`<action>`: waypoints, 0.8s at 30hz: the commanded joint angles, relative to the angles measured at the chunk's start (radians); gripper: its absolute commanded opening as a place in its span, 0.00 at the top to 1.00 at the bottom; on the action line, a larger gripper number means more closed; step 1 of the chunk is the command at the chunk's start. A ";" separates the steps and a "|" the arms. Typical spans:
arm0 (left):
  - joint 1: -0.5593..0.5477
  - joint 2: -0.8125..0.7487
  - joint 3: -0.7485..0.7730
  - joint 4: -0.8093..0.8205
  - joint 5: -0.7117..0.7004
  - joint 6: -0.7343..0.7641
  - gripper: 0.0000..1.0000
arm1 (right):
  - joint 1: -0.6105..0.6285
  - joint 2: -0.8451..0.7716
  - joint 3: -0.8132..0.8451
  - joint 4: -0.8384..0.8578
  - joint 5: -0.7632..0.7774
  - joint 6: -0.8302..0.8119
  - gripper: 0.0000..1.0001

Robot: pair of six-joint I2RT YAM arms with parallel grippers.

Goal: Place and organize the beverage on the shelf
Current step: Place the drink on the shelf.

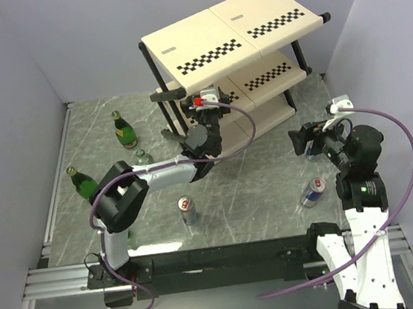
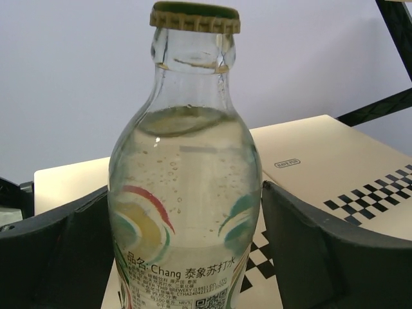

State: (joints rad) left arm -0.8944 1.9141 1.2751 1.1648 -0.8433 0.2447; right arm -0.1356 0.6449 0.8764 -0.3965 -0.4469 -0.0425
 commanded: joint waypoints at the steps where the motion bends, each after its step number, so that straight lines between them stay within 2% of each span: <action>1: 0.006 -0.049 0.044 0.096 0.009 -0.007 0.11 | -0.001 0.002 0.007 0.025 -0.009 -0.007 0.18; 9: -0.005 -0.059 0.018 0.116 0.018 0.005 0.01 | 0.002 0.002 0.007 0.025 -0.006 -0.008 0.18; 24: -0.054 -0.084 -0.052 0.193 -0.020 0.073 0.01 | 0.004 -0.002 0.006 0.025 -0.006 -0.011 0.18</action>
State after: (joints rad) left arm -0.9352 1.8816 1.2350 1.2827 -0.8501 0.2993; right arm -0.1352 0.6449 0.8764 -0.3965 -0.4469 -0.0460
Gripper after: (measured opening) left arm 0.995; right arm 0.822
